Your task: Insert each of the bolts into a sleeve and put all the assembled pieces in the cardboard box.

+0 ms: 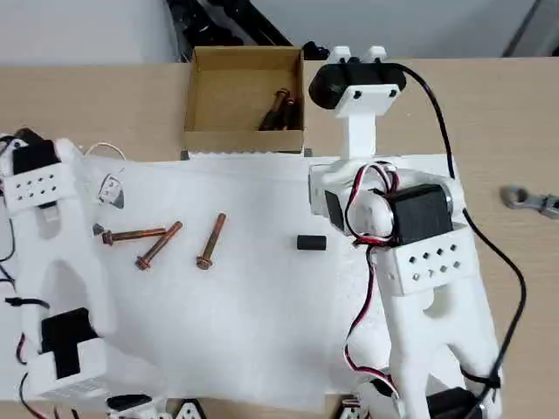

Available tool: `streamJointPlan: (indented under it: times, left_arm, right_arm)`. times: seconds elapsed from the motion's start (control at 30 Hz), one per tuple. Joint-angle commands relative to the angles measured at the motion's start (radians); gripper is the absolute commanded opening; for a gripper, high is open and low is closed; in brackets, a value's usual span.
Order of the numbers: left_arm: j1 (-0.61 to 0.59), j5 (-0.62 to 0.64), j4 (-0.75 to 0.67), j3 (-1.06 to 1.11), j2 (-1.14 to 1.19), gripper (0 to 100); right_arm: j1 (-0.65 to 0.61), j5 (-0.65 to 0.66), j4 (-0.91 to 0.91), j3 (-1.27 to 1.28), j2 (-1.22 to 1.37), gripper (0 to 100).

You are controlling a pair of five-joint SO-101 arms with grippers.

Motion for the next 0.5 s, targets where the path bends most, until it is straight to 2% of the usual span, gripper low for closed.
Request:
streamJointPlan:
  times: [0.0,0.13,0.47]
  left_arm:
    - [-0.002,0.018,0.021,-0.047,0.002,16]
    - [0.005,0.046,-0.044,0.001,0.066,16]
    - [0.005,0.048,-0.183,0.027,0.278,16]
  right_arm:
    - [0.005,-0.017,-0.01,-0.005,-0.035,1.4]
    - [0.005,-0.064,-0.008,-0.002,-0.028,1.4]
    - [0.005,-0.068,-0.015,0.071,-0.036,1.4]
